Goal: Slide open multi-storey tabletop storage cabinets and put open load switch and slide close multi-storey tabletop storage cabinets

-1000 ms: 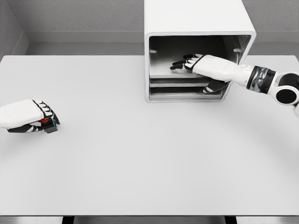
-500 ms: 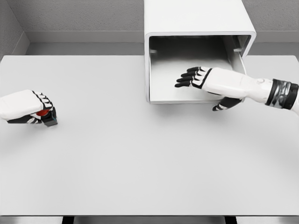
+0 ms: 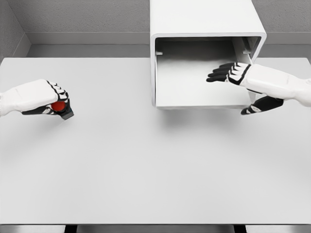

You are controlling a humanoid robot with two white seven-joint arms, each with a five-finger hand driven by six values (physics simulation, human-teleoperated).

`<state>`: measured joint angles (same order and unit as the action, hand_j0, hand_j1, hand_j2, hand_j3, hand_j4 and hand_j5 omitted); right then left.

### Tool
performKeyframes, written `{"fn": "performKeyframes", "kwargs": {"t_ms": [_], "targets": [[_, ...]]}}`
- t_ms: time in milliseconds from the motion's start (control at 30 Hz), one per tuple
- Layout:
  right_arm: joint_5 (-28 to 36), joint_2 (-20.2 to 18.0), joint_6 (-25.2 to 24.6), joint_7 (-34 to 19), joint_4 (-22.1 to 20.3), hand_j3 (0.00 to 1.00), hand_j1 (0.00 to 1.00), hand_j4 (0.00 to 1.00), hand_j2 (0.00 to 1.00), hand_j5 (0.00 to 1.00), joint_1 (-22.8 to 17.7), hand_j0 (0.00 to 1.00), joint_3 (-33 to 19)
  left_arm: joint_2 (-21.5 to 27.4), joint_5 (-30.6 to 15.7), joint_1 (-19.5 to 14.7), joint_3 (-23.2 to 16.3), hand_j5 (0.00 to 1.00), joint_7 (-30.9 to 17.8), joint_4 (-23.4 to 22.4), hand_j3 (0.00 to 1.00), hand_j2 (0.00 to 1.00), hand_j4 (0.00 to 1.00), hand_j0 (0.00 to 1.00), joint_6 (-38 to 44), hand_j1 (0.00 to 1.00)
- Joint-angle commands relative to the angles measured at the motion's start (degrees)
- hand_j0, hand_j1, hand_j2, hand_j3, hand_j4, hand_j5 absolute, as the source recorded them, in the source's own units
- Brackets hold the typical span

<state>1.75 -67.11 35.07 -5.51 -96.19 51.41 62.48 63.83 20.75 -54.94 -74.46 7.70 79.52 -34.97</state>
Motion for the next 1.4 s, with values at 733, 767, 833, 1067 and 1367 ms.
{"fn": "performKeyframes", "kwargs": {"t_ms": [733, 767, 833, 1067, 1367], "targets": [[-9.2, 11.8, -0.4, -4.3, 7.6, 1.0, 1.0, 1.0, 1.0, 1.0, 1.2, 1.0, -0.3, -6.4, -3.4, -4.4, 0.3, 0.37, 0.6, 1.5, 0.37, 0.37, 0.37, 0.37, 0.0, 0.37], [-9.2, 11.9, -0.4, -4.3, 7.8, 1.0, 1.0, 1.0, 1.0, 1.0, 1.1, 1.0, -0.3, -7.1, -3.4, -4.6, 0.3, 0.37, 0.6, 1.4, 0.37, 0.37, 0.37, 0.37, 0.0, 0.37], [-9.3, 11.9, -0.8, -4.3, 8.8, 1.0, 1.0, 1.0, 1.0, 1.0, 0.8, 1.0, -0.2, -7.6, -3.3, -4.9, 0.2, 0.37, 0.6, 1.5, 0.37, 0.37, 0.37, 0.37, 0.0, 0.37], [-10.4, 11.1, -0.1, -4.3, 9.8, 1.0, 1.0, 1.0, 1.0, 1.0, 0.2, 1.0, 0.0, -9.0, -3.3, -6.0, 0.8, 0.36, 0.6, 3.5, 0.36, 0.36, 0.36, 0.36, 0.0, 0.36], [-11.6, 10.9, -0.1, -4.1, 9.5, 1.0, 1.0, 1.0, 1.0, 1.0, -0.9, 1.0, -0.2, -10.4, -4.1, -8.2, 0.9, 0.36, 0.6, 4.8, 0.36, 0.36, 0.36, 0.36, 0.0, 0.36]]}}
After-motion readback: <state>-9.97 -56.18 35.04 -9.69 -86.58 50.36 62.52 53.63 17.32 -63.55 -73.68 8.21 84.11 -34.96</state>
